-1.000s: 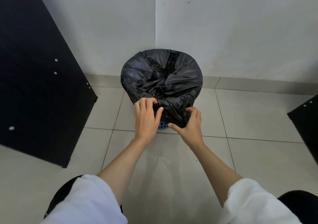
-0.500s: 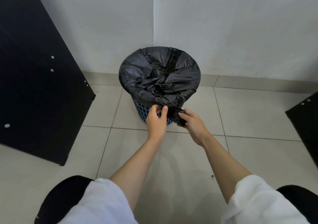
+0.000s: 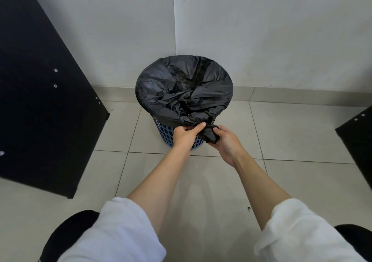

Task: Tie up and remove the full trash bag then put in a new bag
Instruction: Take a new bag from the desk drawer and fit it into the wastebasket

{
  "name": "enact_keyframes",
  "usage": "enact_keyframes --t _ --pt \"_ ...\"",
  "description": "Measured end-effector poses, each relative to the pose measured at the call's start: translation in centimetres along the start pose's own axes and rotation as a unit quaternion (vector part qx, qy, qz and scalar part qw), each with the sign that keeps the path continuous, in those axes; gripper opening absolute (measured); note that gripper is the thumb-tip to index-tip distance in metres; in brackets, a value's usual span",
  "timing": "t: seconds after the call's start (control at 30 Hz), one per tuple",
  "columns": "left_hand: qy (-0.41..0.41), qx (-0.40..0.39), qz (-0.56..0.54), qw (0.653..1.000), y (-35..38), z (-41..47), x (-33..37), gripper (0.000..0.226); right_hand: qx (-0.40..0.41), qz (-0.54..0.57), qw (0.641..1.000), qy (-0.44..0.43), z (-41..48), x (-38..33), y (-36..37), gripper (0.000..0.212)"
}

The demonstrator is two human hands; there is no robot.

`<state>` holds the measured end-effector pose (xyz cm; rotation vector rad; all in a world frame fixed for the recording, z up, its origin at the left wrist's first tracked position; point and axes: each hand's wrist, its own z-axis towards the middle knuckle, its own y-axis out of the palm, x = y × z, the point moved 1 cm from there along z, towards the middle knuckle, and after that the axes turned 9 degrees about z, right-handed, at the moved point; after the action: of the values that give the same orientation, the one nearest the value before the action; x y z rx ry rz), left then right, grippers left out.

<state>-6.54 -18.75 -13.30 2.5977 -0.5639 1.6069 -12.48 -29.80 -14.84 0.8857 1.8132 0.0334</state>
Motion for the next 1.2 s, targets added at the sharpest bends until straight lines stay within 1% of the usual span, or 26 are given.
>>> enact_keyframes --t 0.07,0.13,0.17,0.23,0.33,0.37,0.4,0.47,0.5,0.53,0.63,0.7,0.83,0.9,0.97,1.0,1.07,1.13,1.2 --pt "-0.009 -0.022 -0.018 1.0 0.0 -0.2 0.2 0.038 0.021 -0.007 1.0 -0.013 0.2 -0.2 0.0 0.017" --pt "-0.037 -0.057 -0.041 0.997 0.3 -0.5 0.4 0.04 0.054 -0.009 0.998 -0.019 0.4 -0.3 -0.3 0.014" --pt "-0.048 -0.06 -0.052 0.996 0.4 -0.5 0.4 0.04 0.069 -0.005 0.998 -0.012 0.4 -0.4 -0.4 0.013" --pt "-0.058 -0.044 -0.083 0.994 0.7 -0.5 0.4 0.04 0.087 0.016 0.996 0.01 0.4 -0.5 -0.5 0.018" --pt "-0.069 -0.023 -0.126 0.989 1.2 -0.7 0.4 0.039 0.08 0.028 0.996 0.022 -0.1 -0.6 -0.5 0.022" --pt "-0.071 -0.017 -0.136 0.988 1.2 -0.5 0.4 0.04 0.08 0.007 0.997 0.001 -0.3 -0.6 -0.5 0.021" --pt "-0.071 -0.009 -0.145 0.987 1.3 -0.3 0.4 0.041 0.091 -0.033 0.994 -0.041 -0.7 -0.7 -0.7 0.021" --pt "-0.067 0.013 -0.145 0.987 1.4 0.2 0.3 0.049 0.123 -0.112 0.977 -0.137 -1.7 -1.1 -1.0 0.02" --pt "-0.065 0.025 -0.134 0.989 1.4 0.3 0.2 0.052 0.123 -0.127 0.971 -0.163 -2.2 -1.2 -1.1 0.016" --pt "-0.062 0.036 -0.122 0.99 1.5 0.5 0.1 0.053 0.112 -0.129 0.97 -0.17 -2.5 -1.1 -1.1 0.014" --pt "-0.056 0.067 -0.096 0.992 1.5 0.4 -0.1 0.051 0.068 -0.154 0.977 -0.128 -2.7 -0.7 -0.7 0.021" --pt "-0.054 0.07 -0.082 0.993 1.4 0.4 0.0 0.05 0.061 -0.161 0.98 -0.094 -2.2 -0.3 -0.4 0.025" --pt "-0.064 0.029 -0.062 0.996 0.7 0.3 0.5 0.049 0.086 -0.082 0.992 -0.044 -0.9 0.3 -0.1 0.031" --pt "-0.073 0.014 -0.056 0.996 0.3 0.4 0.7 0.04 0.088 -0.041 0.995 -0.033 -0.6 0.4 0.1 0.036" --pt "-0.087 0.005 -0.05 0.995 0.0 0.4 1.0 0.024 0.088 -0.006 0.996 -0.027 -0.3 0.2 0.5 0.041" --pt "-0.094 0.001 -0.048 0.994 -0.1 0.4 1.1 0.019 0.088 0.006 0.996 -0.025 -0.2 0.1 0.7 0.042" --pt "-0.106 -0.005 -0.052 0.993 -0.3 0.6 1.2 0.02 0.095 0.015 0.995 -0.029 0.0 0.0 1.2 0.041" --pt "-0.112 -0.004 -0.069 0.991 -0.3 0.8 1.2 0.022 0.108 0.024 0.993 -0.036 0.3 -0.1 1.4 0.031" --pt "-0.118 0.004 -0.096 0.988 -0.1 0.7 1.0 0.023 0.111 0.05 0.992 -0.028 0.5 0.0 1.5 0.029"
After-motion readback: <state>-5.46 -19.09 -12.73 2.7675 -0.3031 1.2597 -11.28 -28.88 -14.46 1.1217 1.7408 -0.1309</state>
